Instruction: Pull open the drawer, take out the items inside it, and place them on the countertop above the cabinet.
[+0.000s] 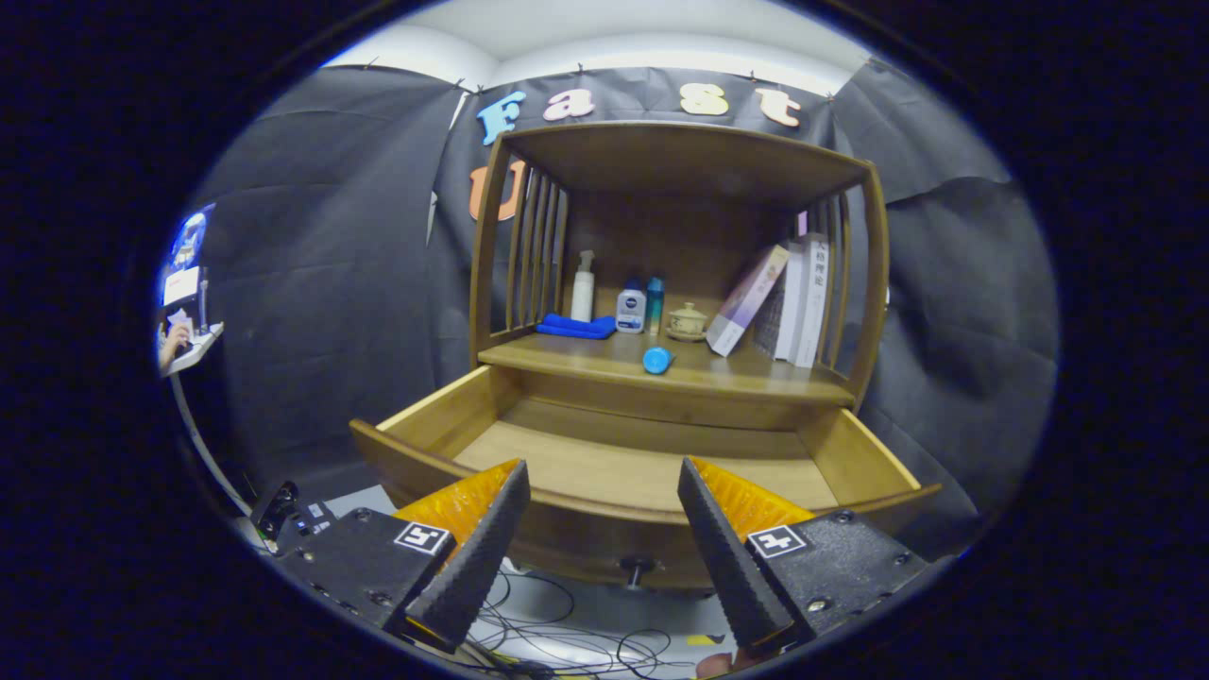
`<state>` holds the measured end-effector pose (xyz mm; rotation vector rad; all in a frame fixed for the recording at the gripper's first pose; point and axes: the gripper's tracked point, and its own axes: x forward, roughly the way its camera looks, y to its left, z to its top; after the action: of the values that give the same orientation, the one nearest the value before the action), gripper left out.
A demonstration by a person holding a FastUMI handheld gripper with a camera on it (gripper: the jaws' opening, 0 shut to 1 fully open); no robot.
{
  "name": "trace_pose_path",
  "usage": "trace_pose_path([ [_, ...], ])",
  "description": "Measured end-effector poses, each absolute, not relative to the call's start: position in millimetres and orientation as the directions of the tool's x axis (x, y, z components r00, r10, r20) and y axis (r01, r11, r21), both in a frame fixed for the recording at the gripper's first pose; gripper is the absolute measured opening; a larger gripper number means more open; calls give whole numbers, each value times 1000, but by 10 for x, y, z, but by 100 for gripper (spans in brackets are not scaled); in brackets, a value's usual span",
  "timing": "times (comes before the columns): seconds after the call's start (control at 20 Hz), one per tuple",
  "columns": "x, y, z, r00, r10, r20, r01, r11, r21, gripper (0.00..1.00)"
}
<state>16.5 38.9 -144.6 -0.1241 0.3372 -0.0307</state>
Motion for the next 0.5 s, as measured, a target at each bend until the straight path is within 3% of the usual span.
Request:
trace_pose_path([
  [0.5, 107, 151, -2179, 942, -118, -315, 93, 991, -92, 100],
])
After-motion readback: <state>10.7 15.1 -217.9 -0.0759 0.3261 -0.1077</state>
